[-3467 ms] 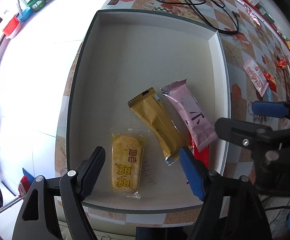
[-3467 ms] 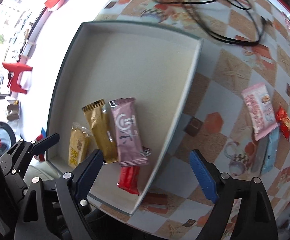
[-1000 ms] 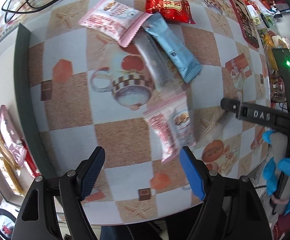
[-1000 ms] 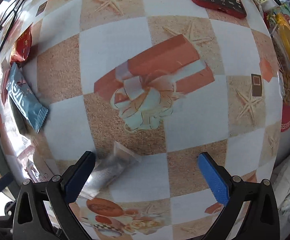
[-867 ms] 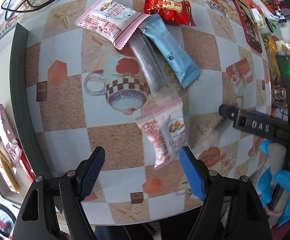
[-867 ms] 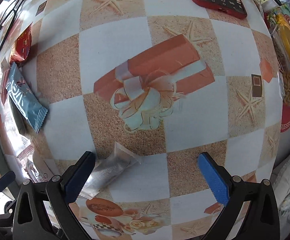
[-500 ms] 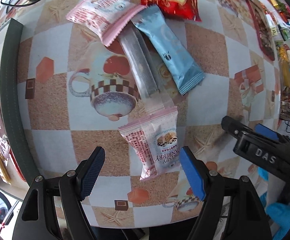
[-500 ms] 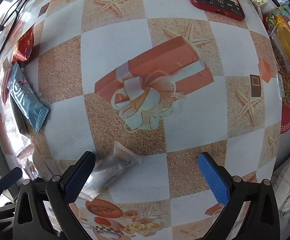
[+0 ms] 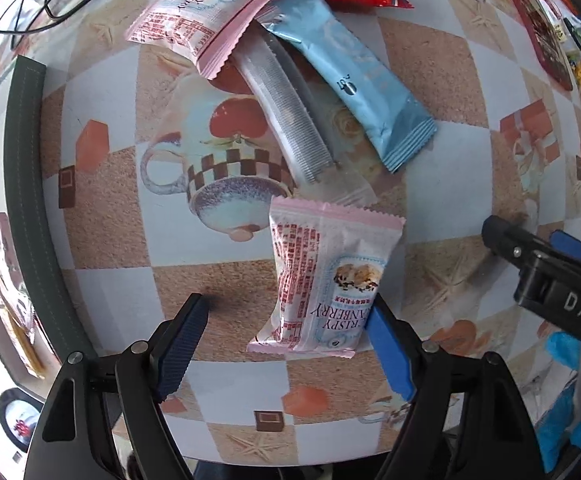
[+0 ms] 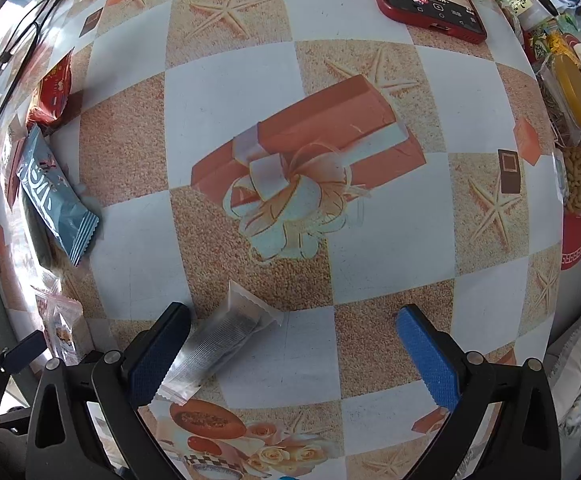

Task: Organize snacks
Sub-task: 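Grasp the pink cranberry pastry pack with left tool while right grasps clear stick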

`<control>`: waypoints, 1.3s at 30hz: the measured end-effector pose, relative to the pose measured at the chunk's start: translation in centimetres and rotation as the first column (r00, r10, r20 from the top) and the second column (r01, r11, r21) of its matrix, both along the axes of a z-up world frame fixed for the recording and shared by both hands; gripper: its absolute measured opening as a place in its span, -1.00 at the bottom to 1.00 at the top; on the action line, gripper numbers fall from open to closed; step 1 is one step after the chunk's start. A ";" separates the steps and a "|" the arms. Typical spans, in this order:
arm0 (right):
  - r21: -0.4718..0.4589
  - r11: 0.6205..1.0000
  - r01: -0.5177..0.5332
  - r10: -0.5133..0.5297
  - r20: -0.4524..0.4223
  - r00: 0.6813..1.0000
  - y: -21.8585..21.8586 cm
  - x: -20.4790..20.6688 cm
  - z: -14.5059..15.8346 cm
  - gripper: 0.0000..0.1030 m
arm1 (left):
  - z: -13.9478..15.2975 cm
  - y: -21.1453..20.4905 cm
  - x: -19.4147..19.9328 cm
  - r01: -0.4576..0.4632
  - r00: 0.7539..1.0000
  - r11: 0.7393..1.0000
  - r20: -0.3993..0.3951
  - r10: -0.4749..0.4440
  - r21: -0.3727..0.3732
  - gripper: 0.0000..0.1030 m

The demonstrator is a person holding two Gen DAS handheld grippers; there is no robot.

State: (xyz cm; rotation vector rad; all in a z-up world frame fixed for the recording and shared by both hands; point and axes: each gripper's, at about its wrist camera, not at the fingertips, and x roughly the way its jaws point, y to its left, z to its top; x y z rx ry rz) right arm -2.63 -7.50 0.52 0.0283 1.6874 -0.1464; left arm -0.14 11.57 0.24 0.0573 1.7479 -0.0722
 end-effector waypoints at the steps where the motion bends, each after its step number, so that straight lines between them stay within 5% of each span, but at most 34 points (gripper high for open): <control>1: 0.001 1.000 -0.001 0.001 -0.003 1.000 0.2 -0.1 0.0 1.00 | 0.1 0.0 -0.1 0.008 1.000 1.000 0.009 -0.008 0.010 0.60; 9: 0.009 1.000 0.028 -0.027 -0.049 0.998 0.5 0.1 0.0 1.00 | 0.8 -0.2 -0.3 0.118 0.989 0.991 0.084 -0.122 0.057 0.60; 14: 0.010 1.000 0.028 -0.027 -0.049 0.998 0.6 0.3 0.0 1.00 | 2.3 0.3 -0.2 0.118 0.987 0.993 0.110 -0.113 -0.033 0.60; 21: 0.011 1.000 0.027 -0.027 -0.045 0.999 0.7 0.5 0.0 1.00 | 3.2 -0.3 0.5 0.222 0.969 0.973 0.121 -0.214 -0.059 0.60; 35: 0.047 0.995 0.083 -0.078 -0.098 0.992 3.1 0.9 -0.3 1.00 | -1.9 -2.6 -0.2 0.274 0.954 0.962 0.121 -0.273 0.002 0.61; 39: 0.016 0.999 0.052 -0.050 -0.077 0.996 3.8 0.8 0.4 0.75 | -1.7 -3.1 -0.7 0.274 0.954 0.962 0.126 -0.272 -0.001 0.45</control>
